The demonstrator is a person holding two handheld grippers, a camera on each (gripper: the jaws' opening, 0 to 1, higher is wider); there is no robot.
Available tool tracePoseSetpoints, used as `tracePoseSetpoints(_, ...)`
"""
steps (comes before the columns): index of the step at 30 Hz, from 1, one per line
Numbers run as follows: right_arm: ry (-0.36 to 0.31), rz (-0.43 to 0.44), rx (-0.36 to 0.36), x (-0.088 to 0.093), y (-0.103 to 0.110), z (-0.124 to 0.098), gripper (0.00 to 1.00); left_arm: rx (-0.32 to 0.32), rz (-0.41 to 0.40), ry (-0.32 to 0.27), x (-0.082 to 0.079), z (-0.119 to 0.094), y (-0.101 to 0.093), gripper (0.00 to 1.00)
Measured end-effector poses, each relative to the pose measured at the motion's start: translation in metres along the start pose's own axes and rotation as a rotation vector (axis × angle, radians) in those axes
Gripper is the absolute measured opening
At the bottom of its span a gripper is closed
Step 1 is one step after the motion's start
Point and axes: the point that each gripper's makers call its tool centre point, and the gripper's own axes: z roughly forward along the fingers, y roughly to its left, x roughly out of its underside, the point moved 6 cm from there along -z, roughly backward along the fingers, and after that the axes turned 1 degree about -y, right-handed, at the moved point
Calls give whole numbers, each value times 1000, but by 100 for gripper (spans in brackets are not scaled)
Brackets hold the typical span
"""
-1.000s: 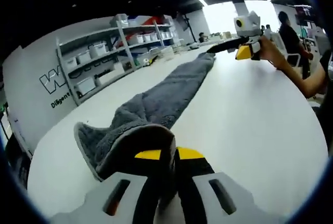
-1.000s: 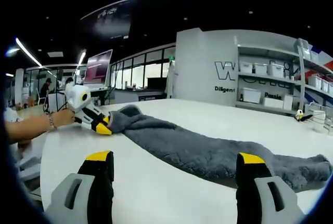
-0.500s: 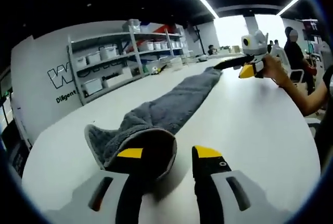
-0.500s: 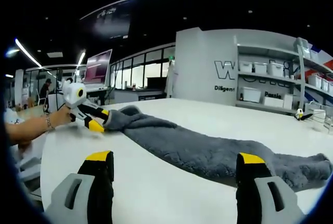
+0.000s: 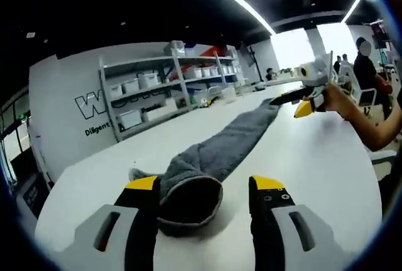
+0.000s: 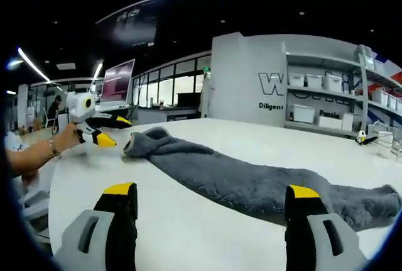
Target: Open the folded towel by lifting each exposed corner and separating the folded layers until the towel lies flat within the target outline without major curled edges
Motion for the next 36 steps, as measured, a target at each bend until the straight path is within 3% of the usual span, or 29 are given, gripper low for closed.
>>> tracePoseSetpoints(5,6,0,2,1,0,0,99,10,-16,14,1,14,-1,53)
tracePoseSetpoints(8,9,-1,1,2,0,0,99,16,-40,36,3,23,-4,44)
tracePoseSetpoints(13,6,-1,-1,2,1,-1,99,-22,-45,91,13,31,0,35)
tracePoseSetpoints(26,1,2,-3,1,1,-2,99,5,-54,89,16,31,-7,8)
tracePoseSetpoints(30,1,1,-2,2,2,-2,99,26,49,57,10,28,-13,6)
tracePoseSetpoints(36,3,0,-1,2,2,-2,99,69,93,36,4,14,-22,6)
